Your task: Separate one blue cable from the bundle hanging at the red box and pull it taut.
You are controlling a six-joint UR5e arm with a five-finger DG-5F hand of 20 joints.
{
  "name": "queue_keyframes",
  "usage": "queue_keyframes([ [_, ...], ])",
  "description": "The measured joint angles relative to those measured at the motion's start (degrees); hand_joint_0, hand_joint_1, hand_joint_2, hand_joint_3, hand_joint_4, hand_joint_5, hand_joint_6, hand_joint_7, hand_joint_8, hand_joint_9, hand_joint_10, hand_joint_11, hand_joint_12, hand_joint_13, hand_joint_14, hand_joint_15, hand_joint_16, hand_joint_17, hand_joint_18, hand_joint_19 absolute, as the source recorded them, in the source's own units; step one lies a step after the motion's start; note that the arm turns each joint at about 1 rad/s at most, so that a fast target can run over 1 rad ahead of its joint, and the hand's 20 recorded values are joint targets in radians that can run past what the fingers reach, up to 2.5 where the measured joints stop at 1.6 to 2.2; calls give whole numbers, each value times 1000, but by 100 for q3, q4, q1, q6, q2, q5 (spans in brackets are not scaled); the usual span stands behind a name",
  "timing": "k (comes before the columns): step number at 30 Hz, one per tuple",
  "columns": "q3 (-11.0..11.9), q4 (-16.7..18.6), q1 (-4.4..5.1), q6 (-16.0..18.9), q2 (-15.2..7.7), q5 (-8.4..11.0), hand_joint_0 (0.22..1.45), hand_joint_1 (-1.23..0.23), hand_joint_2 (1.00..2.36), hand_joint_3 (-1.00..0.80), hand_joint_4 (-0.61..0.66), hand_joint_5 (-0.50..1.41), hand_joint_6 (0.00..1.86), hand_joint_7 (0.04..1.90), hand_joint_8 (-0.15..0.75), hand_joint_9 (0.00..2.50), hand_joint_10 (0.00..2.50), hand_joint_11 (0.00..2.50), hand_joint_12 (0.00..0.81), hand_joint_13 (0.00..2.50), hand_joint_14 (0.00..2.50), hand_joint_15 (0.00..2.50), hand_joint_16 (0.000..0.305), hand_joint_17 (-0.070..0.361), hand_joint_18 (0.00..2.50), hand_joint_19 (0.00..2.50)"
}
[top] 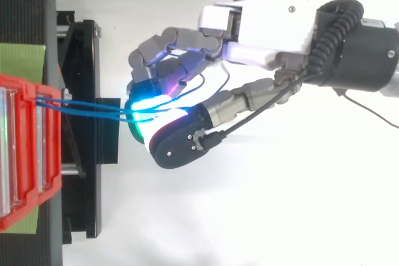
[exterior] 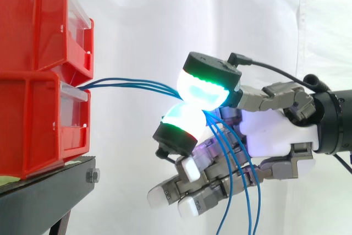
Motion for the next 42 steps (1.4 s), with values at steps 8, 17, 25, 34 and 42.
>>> queue_keyframes([
  [8,0,-290,-47,-265,203,0,505,-531,1000,-500,215,-199,895,1364,302,850,23,874,339,402,9,251,45,101,356,330],
  [17,0,-523,-112,-693,494,80,506,-408,1000,-500,207,-200,885,1333,312,867,24,861,334,373,9,255,41,93,278,338],
  [25,0,-530,-146,-841,543,129,569,-652,1020,-241,193,-208,886,1383,291,873,25,881,311,367,10,248,37,83,262,306],
  [34,0,-530,-142,-880,545,142,638,-774,1020,-265,133,-211,888,1453,284,866,24,894,309,388,9,240,38,85,305,283],
  [42,-1,-526,-103,-882,545,214,660,-830,1000,-500,163,-209,898,1352,271,851,24,890,314,400,9,237,40,89,343,267],
])
